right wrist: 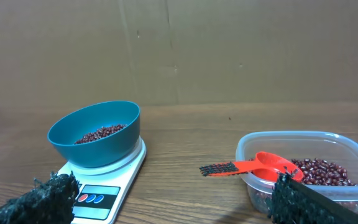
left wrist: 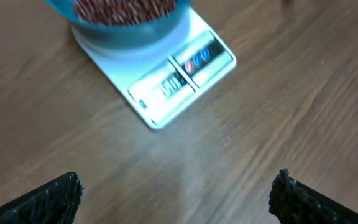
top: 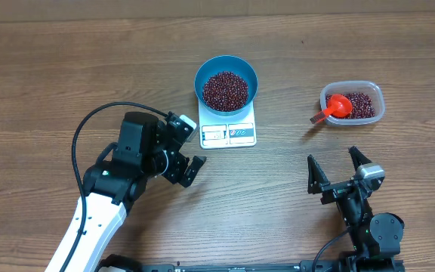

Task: Scoop item into bowl and weigh 150g on scale

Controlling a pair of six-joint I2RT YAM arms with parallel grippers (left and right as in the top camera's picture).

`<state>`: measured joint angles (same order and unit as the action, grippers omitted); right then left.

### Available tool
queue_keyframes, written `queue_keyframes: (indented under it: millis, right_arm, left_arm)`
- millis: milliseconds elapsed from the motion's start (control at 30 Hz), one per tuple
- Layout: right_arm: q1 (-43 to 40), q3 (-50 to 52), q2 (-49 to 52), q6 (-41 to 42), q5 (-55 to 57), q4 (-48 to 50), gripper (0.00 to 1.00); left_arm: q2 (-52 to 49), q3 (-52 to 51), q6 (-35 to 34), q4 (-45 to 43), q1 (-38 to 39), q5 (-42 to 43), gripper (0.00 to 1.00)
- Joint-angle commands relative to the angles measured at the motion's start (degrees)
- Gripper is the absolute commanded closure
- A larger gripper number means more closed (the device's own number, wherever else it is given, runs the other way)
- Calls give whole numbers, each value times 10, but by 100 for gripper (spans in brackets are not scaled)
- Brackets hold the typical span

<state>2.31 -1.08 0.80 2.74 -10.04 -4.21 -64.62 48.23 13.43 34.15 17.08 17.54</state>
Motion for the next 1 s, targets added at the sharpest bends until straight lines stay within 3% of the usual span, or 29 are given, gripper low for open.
queue_keyframes:
  millis: [0, 533, 700, 967]
  right_arm:
    - [4, 6, -6, -2, 6, 3, 0]
    - [4, 6, -6, -2, 6, 3, 0]
    - [4, 6, -6, -2, 6, 3, 0]
    - [4, 6, -6, -2, 6, 3, 0]
  left_arm:
    - [44, -1, -8, -24, -12, -16, 0]
    - [284, -31, -45, -95, -163, -11, 0]
    - [388, -141, -47, -180, -209, -5, 1]
    - [544, -333, -45, -305, -217, -28, 0]
